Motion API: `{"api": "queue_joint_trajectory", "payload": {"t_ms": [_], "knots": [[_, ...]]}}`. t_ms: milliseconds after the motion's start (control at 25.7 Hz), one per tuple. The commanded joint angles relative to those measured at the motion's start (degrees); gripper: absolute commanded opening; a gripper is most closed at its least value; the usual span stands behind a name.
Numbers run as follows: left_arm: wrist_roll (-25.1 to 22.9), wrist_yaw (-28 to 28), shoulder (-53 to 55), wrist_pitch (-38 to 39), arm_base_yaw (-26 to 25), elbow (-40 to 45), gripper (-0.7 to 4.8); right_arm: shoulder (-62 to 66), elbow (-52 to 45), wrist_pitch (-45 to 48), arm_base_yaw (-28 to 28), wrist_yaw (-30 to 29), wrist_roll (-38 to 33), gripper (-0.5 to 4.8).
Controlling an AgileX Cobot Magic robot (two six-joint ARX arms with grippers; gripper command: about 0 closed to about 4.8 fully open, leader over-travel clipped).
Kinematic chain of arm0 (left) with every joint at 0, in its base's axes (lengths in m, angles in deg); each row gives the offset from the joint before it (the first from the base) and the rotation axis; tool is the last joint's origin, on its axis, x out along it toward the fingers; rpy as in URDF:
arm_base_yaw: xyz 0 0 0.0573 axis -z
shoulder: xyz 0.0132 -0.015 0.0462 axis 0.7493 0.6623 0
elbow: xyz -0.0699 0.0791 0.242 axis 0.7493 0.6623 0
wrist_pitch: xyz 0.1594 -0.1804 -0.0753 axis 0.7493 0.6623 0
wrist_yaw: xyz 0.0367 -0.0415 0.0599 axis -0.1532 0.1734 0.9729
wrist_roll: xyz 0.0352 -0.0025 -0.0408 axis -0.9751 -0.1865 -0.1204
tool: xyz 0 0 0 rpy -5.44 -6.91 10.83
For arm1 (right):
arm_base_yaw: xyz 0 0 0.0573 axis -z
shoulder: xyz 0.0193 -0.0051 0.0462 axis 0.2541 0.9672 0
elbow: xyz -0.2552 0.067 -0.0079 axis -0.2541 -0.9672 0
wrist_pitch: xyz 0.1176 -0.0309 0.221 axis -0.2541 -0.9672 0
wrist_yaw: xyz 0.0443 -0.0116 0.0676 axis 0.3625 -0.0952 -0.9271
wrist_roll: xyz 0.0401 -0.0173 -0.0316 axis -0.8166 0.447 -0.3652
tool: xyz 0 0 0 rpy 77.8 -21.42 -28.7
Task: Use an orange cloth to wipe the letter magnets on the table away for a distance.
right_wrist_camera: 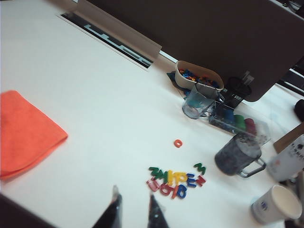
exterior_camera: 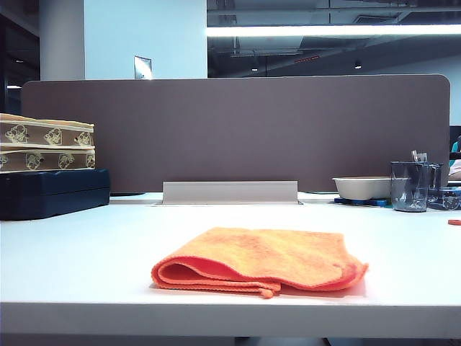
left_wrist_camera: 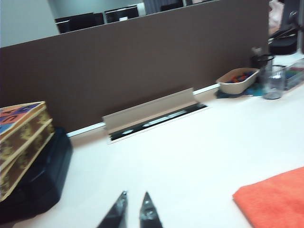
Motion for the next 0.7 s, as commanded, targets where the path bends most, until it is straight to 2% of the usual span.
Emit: {"api": "queue_joint_trajectory", "payload": {"t_ms": [39,195,467,545,700], "knots": [[0.0,1.1,0.0,-0.6,0.0,0.0,0.15,-4.9,-2.1,-0.7,-0.2,-0.1,-5.4,0.8],[0.0,1.7,0.0,-0.5,0.0,1.1,-0.06,-11.8,-8.4,-0.8,-0.2,0.3,-5.6,0.8],[0.0,1.8,0.0,0.1,-0.1,2.6,-0.06,-16.0,-17.8,0.9,-0.2,0.1,-5.6,0.8],[0.0,2.5,0.0,0.0,0.0,3.8,-0.06,-16.1,-22.9,8.0,-0.2,-2.1,-5.7,0.8],[0.0,3.3,0.0,-0.1,-0.1,5.0,-0.06,-16.0,-28.7,19.9,-0.2,-2.6,-5.7,0.8]]}}
